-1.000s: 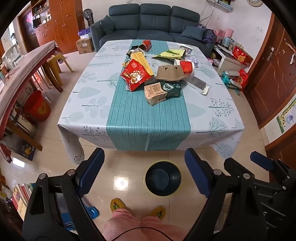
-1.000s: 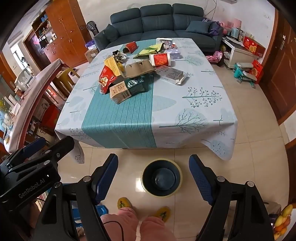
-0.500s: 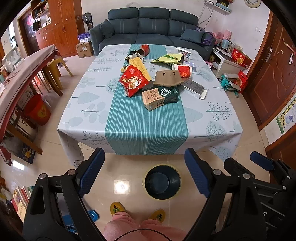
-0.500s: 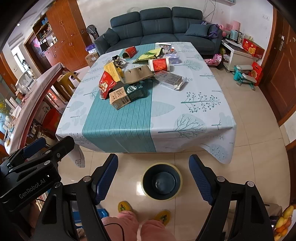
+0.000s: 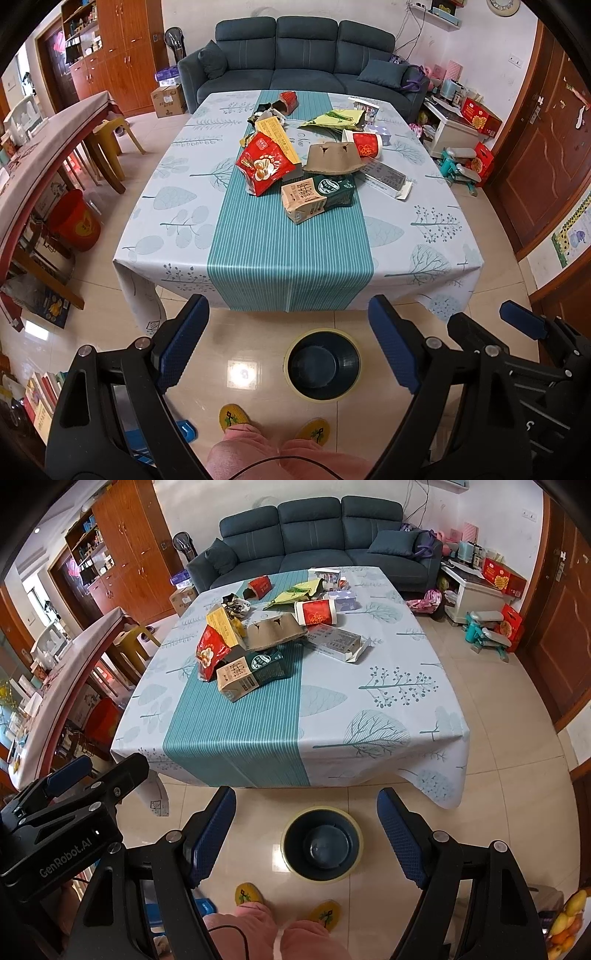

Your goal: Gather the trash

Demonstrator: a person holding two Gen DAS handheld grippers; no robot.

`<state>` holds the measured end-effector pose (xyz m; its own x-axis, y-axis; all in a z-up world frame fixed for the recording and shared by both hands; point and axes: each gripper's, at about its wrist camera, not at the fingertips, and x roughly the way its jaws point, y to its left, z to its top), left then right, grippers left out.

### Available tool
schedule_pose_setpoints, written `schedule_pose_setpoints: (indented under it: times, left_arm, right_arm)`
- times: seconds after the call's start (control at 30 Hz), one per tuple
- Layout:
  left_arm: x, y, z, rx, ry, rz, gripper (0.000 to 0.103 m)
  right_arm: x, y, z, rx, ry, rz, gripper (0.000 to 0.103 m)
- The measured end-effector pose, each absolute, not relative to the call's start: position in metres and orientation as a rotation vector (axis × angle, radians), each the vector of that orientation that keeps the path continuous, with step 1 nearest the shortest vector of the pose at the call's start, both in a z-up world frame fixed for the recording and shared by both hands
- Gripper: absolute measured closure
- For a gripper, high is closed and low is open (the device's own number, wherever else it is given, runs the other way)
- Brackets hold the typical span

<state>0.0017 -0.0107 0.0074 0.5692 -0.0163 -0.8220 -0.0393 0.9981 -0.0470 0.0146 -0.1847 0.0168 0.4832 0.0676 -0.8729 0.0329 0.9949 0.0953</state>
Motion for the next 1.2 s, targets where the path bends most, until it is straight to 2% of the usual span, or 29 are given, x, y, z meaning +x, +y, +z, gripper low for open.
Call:
schedule_pose_setpoints:
  times: [1.2]
  left_arm:
    - [-0.001,-0.005,0.013,-0.075,0.958,0.028,0.017]
  right_arm:
    - [0.02,-0.181,0.021,0.098,1.049,0.016,0.022]
